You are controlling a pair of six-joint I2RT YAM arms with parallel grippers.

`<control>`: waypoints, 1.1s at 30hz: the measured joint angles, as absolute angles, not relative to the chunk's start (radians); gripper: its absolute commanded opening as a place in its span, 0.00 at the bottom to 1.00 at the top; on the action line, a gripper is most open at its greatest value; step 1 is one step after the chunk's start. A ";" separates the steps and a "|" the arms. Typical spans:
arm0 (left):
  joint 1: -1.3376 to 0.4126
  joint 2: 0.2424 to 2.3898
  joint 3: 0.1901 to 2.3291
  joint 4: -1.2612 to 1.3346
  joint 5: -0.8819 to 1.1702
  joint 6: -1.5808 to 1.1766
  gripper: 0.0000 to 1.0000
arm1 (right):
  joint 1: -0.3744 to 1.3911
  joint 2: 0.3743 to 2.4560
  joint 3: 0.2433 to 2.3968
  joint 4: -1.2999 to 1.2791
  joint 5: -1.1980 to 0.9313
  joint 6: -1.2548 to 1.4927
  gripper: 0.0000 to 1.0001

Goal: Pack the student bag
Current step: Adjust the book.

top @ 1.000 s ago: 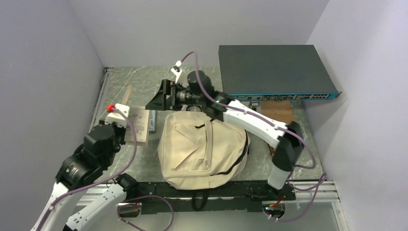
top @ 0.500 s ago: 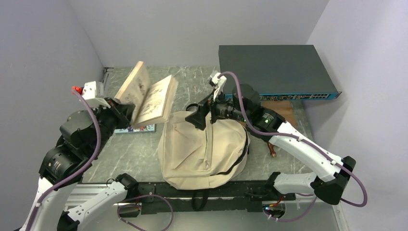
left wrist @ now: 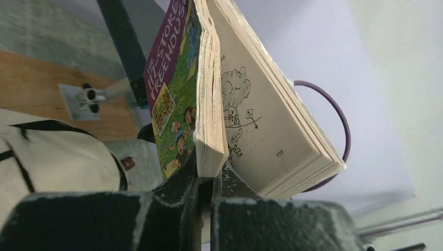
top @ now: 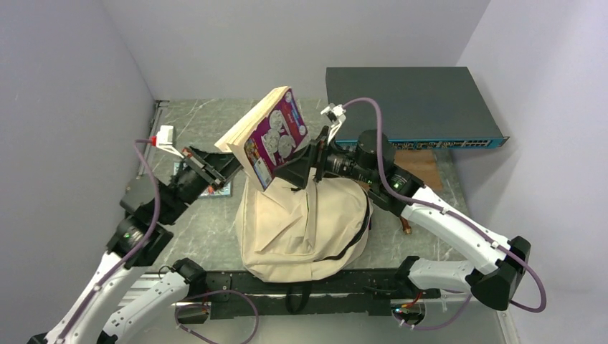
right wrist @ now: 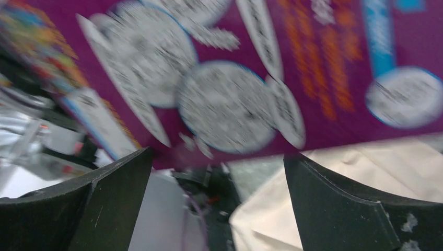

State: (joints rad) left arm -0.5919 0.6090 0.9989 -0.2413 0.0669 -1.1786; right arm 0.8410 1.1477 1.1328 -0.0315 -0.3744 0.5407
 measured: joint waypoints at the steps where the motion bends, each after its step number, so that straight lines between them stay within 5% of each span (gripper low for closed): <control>1: -0.590 0.609 0.953 -0.164 0.099 -1.219 0.00 | 0.837 1.151 1.133 0.009 -0.388 0.600 1.00; 6: -0.577 0.646 0.854 0.084 0.181 -1.319 0.00 | 0.809 1.157 1.101 0.153 -0.415 0.845 0.99; 17: -0.576 0.571 0.834 0.182 0.360 -1.320 0.00 | 0.753 1.084 1.060 0.299 -0.485 1.050 0.97; 33: -0.580 0.543 0.888 0.142 0.599 -1.237 0.00 | 0.710 0.973 1.098 0.331 -0.860 0.910 0.65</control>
